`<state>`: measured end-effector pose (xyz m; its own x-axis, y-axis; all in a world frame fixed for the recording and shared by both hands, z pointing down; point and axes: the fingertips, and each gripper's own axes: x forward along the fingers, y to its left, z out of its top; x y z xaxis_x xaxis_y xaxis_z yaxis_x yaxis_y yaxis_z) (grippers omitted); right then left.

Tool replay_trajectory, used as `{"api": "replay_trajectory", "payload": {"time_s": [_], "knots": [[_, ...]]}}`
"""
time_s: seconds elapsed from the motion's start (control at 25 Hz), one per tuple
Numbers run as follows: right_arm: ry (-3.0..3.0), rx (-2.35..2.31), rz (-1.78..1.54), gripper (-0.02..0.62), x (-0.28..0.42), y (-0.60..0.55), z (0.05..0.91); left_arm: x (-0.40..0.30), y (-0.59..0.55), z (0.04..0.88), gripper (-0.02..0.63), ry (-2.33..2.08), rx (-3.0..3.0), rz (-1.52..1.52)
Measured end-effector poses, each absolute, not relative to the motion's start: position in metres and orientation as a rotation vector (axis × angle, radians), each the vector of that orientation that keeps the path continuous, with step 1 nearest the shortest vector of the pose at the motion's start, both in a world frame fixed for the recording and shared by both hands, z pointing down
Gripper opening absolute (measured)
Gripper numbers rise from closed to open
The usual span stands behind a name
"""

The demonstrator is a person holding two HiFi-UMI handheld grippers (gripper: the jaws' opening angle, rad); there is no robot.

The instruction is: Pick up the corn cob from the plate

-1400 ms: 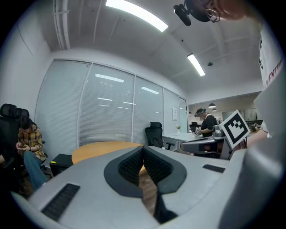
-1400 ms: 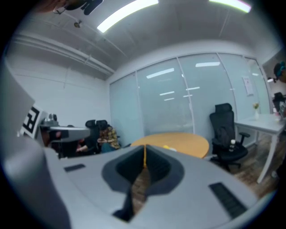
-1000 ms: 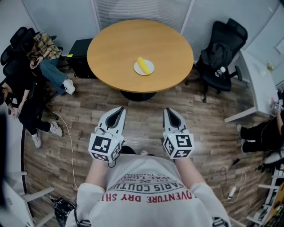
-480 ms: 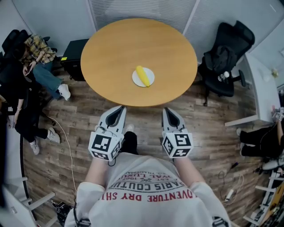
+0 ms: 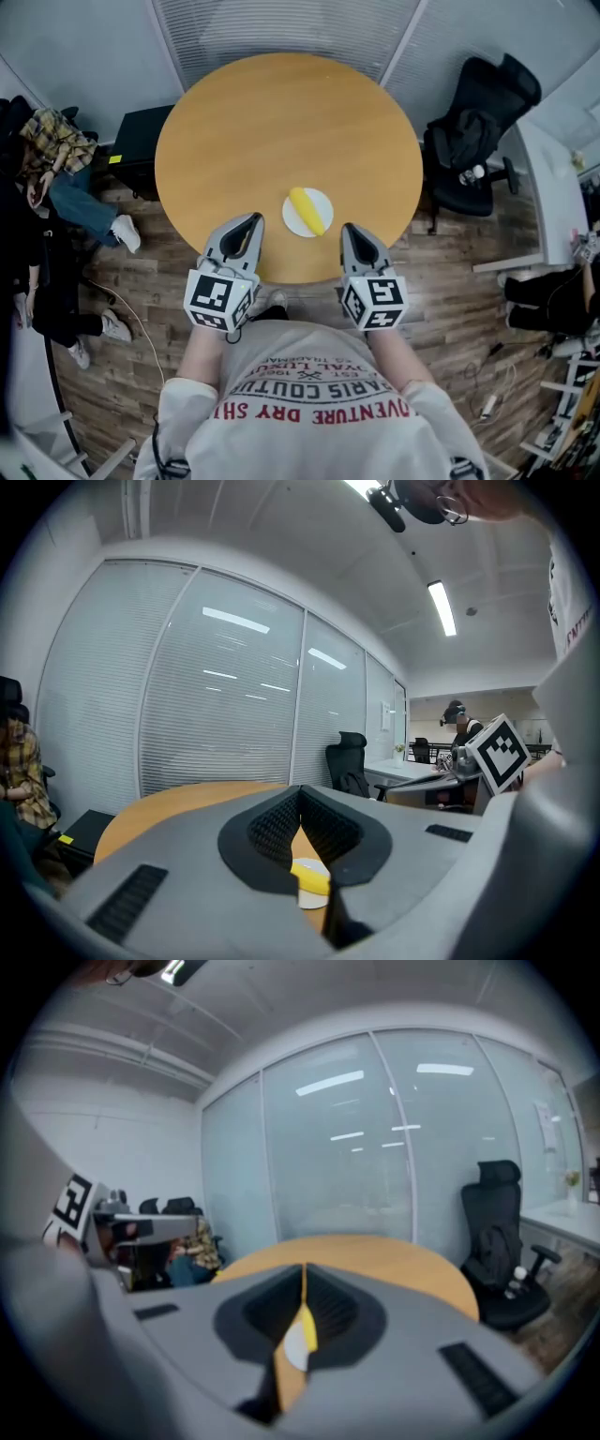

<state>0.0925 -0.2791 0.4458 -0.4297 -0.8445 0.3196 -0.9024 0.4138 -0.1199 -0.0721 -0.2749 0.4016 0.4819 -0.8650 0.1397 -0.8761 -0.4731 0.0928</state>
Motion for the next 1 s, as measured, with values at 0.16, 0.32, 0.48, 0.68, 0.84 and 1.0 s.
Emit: {"api": "replay_trajectory", "payload": {"time_s": [0.16, 0.32, 0.48, 0.68, 0.84, 1.0], "knots": [[-2.443, 1.532, 0.433, 0.031, 0.08, -0.314, 0.456, -0.087, -0.309, 0.41, 0.034, -1.502, 2.566, 0.121], [-2.424, 1.453, 0.475, 0.031, 0.069, -0.336, 0.475, -0.096, -0.328, 0.423, 0.034, -1.513, 2.518, 0.118], [-2.388, 1.328, 0.533, 0.031, 0.064, -0.347, 0.506, -0.096, -0.335, 0.444, 0.034, -1.53, 2.454, 0.139], [-2.337, 1.153, 0.58, 0.031, 0.06, -0.355, 0.551, -0.097, -0.339, 0.469, 0.034, -1.579, 2.351, 0.142], [-2.294, 0.986, 0.621, 0.034, 0.053, -0.354, 0.595, -0.093, -0.336, 0.496, 0.033, -1.594, 2.278, 0.178], [-2.244, 0.901, 0.657, 0.165, 0.044, -0.358, 0.631, -0.094, -0.328, 0.523, 0.034, -1.603, 2.19, 0.212]]}}
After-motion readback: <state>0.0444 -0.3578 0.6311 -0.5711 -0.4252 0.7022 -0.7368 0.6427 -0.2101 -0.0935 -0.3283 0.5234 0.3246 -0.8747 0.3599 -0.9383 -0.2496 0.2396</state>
